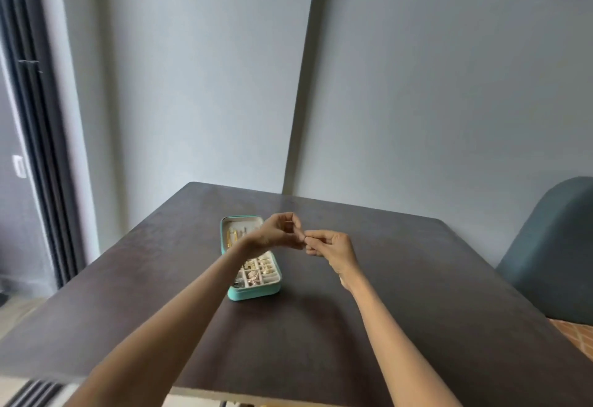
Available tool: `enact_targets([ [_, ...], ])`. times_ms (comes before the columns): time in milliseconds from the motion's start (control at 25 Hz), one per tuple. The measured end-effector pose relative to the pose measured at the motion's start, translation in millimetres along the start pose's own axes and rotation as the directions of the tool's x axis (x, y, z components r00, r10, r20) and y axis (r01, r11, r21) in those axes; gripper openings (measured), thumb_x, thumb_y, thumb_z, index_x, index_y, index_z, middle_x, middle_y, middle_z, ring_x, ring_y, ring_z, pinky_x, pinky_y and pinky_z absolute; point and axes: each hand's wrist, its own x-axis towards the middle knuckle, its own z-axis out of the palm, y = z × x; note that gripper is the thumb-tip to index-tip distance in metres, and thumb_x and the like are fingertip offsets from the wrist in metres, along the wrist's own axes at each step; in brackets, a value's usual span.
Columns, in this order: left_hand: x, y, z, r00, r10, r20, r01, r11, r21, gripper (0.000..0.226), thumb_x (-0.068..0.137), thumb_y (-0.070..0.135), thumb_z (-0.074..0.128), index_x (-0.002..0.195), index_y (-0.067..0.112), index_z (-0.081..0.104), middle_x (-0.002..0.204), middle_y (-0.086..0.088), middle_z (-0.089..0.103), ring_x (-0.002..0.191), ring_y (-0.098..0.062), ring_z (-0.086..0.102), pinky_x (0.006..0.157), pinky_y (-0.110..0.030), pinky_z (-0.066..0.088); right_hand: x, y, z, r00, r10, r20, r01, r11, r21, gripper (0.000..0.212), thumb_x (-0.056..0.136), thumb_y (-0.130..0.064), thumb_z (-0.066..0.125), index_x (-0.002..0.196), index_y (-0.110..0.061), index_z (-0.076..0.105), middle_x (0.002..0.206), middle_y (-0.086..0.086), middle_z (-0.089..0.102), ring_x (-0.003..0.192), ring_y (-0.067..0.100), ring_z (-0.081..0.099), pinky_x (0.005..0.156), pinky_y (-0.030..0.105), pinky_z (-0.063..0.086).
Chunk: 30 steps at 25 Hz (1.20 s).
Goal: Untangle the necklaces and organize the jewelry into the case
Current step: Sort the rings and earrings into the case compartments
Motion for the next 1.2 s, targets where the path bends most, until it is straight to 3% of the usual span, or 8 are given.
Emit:
enact_targets([
  [80, -22.7, -0.3, -20.0, 0.997, -0.072, 0.002, 0.072, 0.997, 0.022, 0.022, 0.084, -0.015, 0.057, 0.081, 0.006, 0.051, 0.07, -0.007, 0.07, 0.067, -0.017, 0.069, 0.069, -0.027, 0.058, -2.0, 0.9, 19.5, 0.995, 0.001, 0.096, 0.004, 0.999, -0.046, 0.021, 0.082, 0.002, 0.067, 0.102, 0.007, 0.068, 0.068, -0.005, 0.071, 0.058, 0.003, 0.063, 0.063, 0.016, 0.055],
  [200, -39.5, 0.9, -37.9, 0.985, -0.169, 0.027, 0.154, 0.945, 0.29, 0.022, 0.082, -0.012, 0.061, 0.086, 0.008, 0.055, 0.071, -0.002, 0.069, 0.063, -0.007, 0.067, 0.06, -0.019, 0.054, -4.0, 8.7, 36.0, 0.975, -0.003, 0.221, 0.044, 0.982, -0.184, 0.018, 0.08, 0.002, 0.069, 0.098, 0.006, 0.07, 0.061, -0.012, 0.069, 0.056, -0.002, 0.06, 0.061, 0.012, 0.05],
  [320, -39.1, -1.5, -42.4, 0.969, -0.234, 0.082, 0.135, 0.776, 0.616, 0.018, 0.082, -0.004, 0.067, 0.097, 0.004, 0.061, 0.078, 0.005, 0.062, 0.062, 0.005, 0.06, 0.06, -0.011, 0.047, -4.6, 13.4, 42.7, 0.961, -0.037, 0.273, 0.12, 0.947, -0.296, 0.018, 0.074, -0.001, 0.076, 0.091, 0.001, 0.074, 0.072, -0.008, 0.071, 0.063, -0.008, 0.06, 0.069, 0.012, 0.046],
  [440, -32.4, -2.3, -39.1, 0.959, -0.273, 0.081, 0.125, 0.661, 0.74, 0.025, 0.079, 0.0, 0.068, 0.103, 0.007, 0.063, 0.078, 0.009, 0.058, 0.065, 0.003, 0.054, 0.059, -0.011, 0.044, -7.1, 13.7, 44.1, 0.953, -0.07, 0.295, 0.179, 0.915, -0.361, 0.016, 0.072, -0.007, 0.079, 0.087, -0.006, 0.077, 0.072, -0.012, 0.066, 0.063, -0.009, 0.058, 0.066, 0.009, 0.041],
  [560, -28.1, -1.8, -36.7, 0.949, -0.302, 0.087, 0.128, 0.625, 0.77, 0.029, 0.077, -0.001, 0.068, 0.104, 0.008, 0.063, 0.079, 0.009, 0.058, 0.068, -0.001, 0.053, 0.059, -0.011, 0.044, -9.3, 16.8, 45.0, 0.948, -0.086, 0.306, 0.206, 0.9, -0.384, 0.014, 0.07, -0.012, 0.081, 0.083, -0.017, 0.078, 0.072, -0.011, 0.061, 0.068, -0.003, 0.056, 0.068, 0.015, 0.042],
  [840, -27.6, -5.1, -37.4, 0.956, -0.284, 0.076, 0.122, 0.618, 0.777, 0.025, 0.077, 0.003, 0.072, 0.096, 0.017, 0.062, 0.082, 0.007, 0.057, 0.074, -0.007, 0.053, 0.063, -0.013, 0.043, -8.7, 1.4, 42.3, 0.91, 0.039, 0.412, 0.2, 0.83, -0.52, 0.021, 0.073, -0.021, 0.08, 0.093, -0.018, 0.077, 0.078, -0.012, 0.055, 0.075, -0.001, 0.052, 0.07, 0.009, 0.038],
  [1040, -26.9, -6.6, -36.2, 0.954, -0.296, 0.048, 0.152, 0.616, 0.773, 0.029, 0.075, 0.007, 0.075, 0.096, 0.02, 0.059, 0.091, 0.005, 0.055, 0.085, -0.012, 0.051, 0.069, -0.021, 0.043, -14.6, 6.3, 41.2, 0.922, 0.161, 0.352, -0.037, 0.942, -0.333, 0.012, 0.081, -0.022, 0.073, 0.086, -0.018, 0.063, 0.076, -0.003, 0.059, 0.065, 0.002, 0.053, 0.061, 0.013, 0.045],
  [1200, -26.3, -6.4, -36.5, 0.953, -0.3, 0.047, 0.158, 0.623, 0.766, 0.03, 0.074, 0.012, 0.078, 0.093, 0.023, 0.059, 0.092, 0.007, 0.056, 0.089, -0.012, 0.053, 0.079, -0.03, 0.046, -11.2, 8.0, 42.0, 0.914, 0.167, 0.369, -0.04, 0.944, -0.329, 0.021, 0.078, -0.012, 0.076, 0.081, -0.019, 0.056, 0.075, -0.002, 0.056, 0.067, 0.005, 0.049, 0.061, 0.015, 0.043],
])
